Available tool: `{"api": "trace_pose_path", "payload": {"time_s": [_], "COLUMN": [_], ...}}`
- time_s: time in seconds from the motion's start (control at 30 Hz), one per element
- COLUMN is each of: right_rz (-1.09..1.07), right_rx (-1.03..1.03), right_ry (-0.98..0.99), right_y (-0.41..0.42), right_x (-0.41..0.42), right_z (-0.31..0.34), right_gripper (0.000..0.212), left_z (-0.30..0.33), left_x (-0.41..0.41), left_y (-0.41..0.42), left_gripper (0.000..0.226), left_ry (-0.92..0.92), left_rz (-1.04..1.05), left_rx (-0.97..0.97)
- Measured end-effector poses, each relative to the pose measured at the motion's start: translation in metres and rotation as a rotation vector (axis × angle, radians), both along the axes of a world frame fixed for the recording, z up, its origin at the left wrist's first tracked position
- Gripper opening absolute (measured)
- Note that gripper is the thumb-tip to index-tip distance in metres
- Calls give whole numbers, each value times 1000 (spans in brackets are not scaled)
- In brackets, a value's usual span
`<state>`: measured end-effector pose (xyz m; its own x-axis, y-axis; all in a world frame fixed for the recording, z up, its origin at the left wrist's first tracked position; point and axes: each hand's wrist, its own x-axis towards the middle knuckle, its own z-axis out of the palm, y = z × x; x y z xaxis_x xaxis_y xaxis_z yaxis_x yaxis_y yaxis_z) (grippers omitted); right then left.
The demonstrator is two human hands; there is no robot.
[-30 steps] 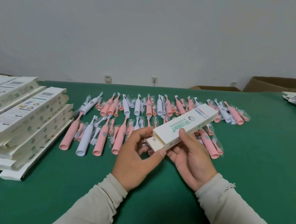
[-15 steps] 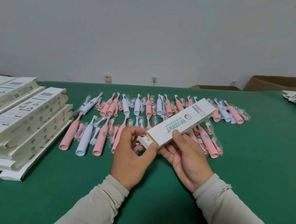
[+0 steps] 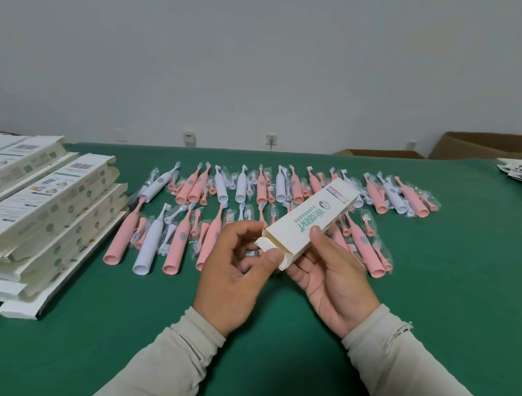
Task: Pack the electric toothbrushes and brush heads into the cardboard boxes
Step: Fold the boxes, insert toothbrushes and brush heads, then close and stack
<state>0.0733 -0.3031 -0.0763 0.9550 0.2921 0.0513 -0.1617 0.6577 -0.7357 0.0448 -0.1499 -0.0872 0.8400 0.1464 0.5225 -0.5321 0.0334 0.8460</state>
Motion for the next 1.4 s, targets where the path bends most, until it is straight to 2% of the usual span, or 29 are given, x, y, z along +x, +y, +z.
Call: {"api": "trace_pose_path", "payload": {"time_s": [0.13, 0.33, 0.53, 0.6, 0.67, 0.73, 0.83, 0.93, 1.0, 1.07, 1.13, 1.17, 1.27, 1.3, 1.4], "right_rz": [13, 24, -10, -32, -28, 18, 69, 99, 139, 67, -154, -272, -455, -485, -519], "right_rx": [-23, -3, -43, -112, -186, -171, -113, -103, -176, -327, -491, -561, -778, -838, -896], "right_ry": [-25, -15, 0, -7, -31, -54, -53, -48, -46, -46, -159, -293, -863, -991, -1087], "right_y": [1, 2, 2, 1, 2, 5, 11, 16, 20, 23, 22, 20, 14, 15, 20], "right_x": [-2, -4, -2, -1, -3, -8, -16, -20, -23, -21, -19, -18, -19, -20, -21], "right_z": [1, 3, 4, 4, 4, 6, 13, 13, 11, 4, -2, -3, -8, -10, -9], "right_gripper": [25, 42, 31, 43, 46, 40, 40, 48, 41, 32, 21, 23, 26, 30, 36], "left_z": [1, 0, -1, 6, 9, 11, 10, 12, 17, 19, 19, 18, 14, 14, 10], "left_x": [0, 2, 2, 2, 2, 1, -3, -5, -4, 0, 6, 9, 14, 15, 16], "left_y": [1, 1, 2, 3, 4, 2, -3, -6, -2, 5, 12, 14, 17, 17, 18], "left_gripper": [34, 32, 31, 22, 46, 57, 62, 78, 81, 68, 53, 46, 37, 38, 43], "left_ry": [-9, 1, 25, 179, 403, 537, 528, 451, 418, 430, 450, 449, 440, 438, 442], "left_rz": [14, 29, 21, -10, -149, -347, -528, -610, -602, -526, -434, -397, -341, -342, -346], "left_rx": [3, -35, -27, -181, -295, -290, -344, -519, -668, -760, -832, -869, -911, -912, -890]}}
